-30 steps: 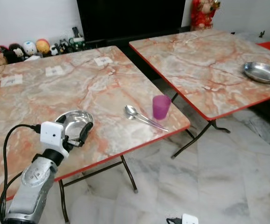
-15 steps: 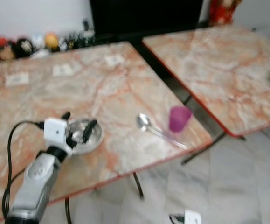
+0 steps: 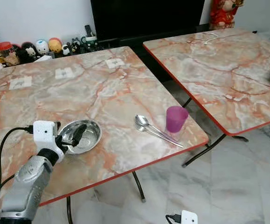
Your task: Setting the table
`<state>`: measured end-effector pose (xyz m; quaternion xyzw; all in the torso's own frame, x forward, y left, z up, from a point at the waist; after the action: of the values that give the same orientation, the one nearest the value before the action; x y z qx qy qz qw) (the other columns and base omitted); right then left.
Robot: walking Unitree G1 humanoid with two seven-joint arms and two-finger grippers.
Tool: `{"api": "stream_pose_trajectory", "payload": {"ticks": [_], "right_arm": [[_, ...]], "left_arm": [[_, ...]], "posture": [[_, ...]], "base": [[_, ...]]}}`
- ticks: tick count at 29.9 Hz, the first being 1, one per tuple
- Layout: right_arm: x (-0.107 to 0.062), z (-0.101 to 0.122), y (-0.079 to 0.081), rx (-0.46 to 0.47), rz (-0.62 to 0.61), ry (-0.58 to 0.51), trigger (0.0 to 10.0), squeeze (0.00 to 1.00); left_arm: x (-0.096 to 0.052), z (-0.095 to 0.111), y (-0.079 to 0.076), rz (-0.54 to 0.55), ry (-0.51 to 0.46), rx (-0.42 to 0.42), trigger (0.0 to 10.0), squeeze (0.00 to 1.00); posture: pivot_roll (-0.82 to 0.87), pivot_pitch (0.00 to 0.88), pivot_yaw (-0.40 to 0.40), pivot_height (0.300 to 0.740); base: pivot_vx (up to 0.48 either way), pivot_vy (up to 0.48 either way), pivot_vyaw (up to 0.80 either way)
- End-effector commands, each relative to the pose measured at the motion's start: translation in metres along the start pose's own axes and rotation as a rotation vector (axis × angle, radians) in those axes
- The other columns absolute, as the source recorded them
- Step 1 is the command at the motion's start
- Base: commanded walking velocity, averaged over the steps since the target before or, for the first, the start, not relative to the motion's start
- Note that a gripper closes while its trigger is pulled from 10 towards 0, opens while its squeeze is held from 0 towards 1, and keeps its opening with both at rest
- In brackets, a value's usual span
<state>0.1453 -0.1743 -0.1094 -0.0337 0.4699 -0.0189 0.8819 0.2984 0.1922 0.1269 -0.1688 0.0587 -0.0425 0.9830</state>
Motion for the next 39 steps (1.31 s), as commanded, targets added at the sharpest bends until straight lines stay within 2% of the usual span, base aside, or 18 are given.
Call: {"api": "stream_pose_trajectory", "payload": {"ticks": [1,4,7,10,13,14,19,30,31,32,33,39], "right_arm": [[-0.001,-0.004,0.002,-0.003,0.008,0.015,10.0,0.0],[-0.001,-0.003,0.002,-0.004,0.009,0.016,10.0,0.0],[-0.001,-0.003,0.002,-0.002,0.01,0.015,10.0,0.0],[-0.001,-0.004,0.002,-0.002,0.009,0.017,10.0,0.0],[-0.001,-0.004,0.002,-0.002,0.007,0.02,10.0,0.0],[-0.001,-0.005,0.003,-0.002,0.007,0.02,10.0,0.0],[-0.001,-0.005,0.003,-0.003,0.009,0.022,10.0,0.0],[-0.001,-0.005,0.003,-0.009,0.012,0.022,10.0,0.0],[-0.001,-0.005,0.003,-0.009,0.013,0.022,10.0,0.0],[-0.001,-0.005,0.003,-0.008,0.013,0.022,10.0,0.0],[-0.001,-0.005,0.003,-0.009,0.013,0.022,10.0,0.0],[-0.001,-0.005,0.003,-0.014,0.015,0.024,10.0,0.0]], "left_arm": [[0.004,0.017,-0.007,-0.015,-0.03,-0.016,10.0,0.0],[0.008,0.024,-0.005,0.028,-0.039,-0.007,10.0,0.0],[0.01,0.025,0.003,0.095,-0.041,-0.067,10.0,0.0],[0.009,0.015,0.011,0.14,0.03,-0.08,10.0,0.0],[0.005,0.001,0.022,0.202,0.126,-0.051,10.0,0.0],[0.004,-0.002,0.023,0.208,0.138,-0.072,10.0,0.0],[0.005,-0.002,0.02,0.208,0.15,-0.061,10.0,0.0],[0.008,-0.003,0.019,0.23,0.175,-0.096,10.0,0.0],[0.008,-0.003,0.018,0.229,0.175,-0.097,7.8,0.0],[0.008,-0.003,0.018,0.229,0.175,-0.098,7.8,0.0],[0.009,-0.003,0.017,0.227,0.175,-0.099,0.0,0.0],[0.01,-0.004,0.016,0.226,0.185,-0.089,0.0,0.0]], "posture": [[0.1,0.0,0.004,0.74],[0.1,0.0,0.006,0.74],[0.1,0.0,0.009,0.74],[0.1,0.0,0.01,0.74],[0.09,0.0,0.014,0.74],[0.09,0.0,0.014,0.74],[0.1,0.0,0.012,0.74],[0.1,0.0,0.009,0.74],[0.1,0.0,0.01,0.74],[0.1,0.0,0.01,0.74],[0.1,0.0,0.01,0.74],[0.1,0.0,0.011,0.74]], "base": [[0.0,0.0,0.0],[0.0,0.0,0.0],[0.0,0.0,0.0],[0.0,0.0,0.0],[0.0,0.0,0.0],[0.0,0.0,0.0],[0.0,0.0,0.0],[0.0,0.0,0.0],[0.0,0.0,0.0],[0.0,0.0,0.0],[0.0,0.0,0.0],[0.0,0.0,0.0]]}}
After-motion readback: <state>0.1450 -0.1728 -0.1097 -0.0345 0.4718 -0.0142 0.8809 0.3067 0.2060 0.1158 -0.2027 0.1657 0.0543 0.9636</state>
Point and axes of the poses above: a point about 5 cm out from each wrist's last joint towards the gripper, its own x axis pointing out of the wrist towards the gripper, its own z axis along the axis of the wrist's last joint, y = z × x, the point moved 1 cm from there along x, pointing out of the wrist towards the gripper, and after that the axes turned 15 degrees about -x, right-handed, at the moved point
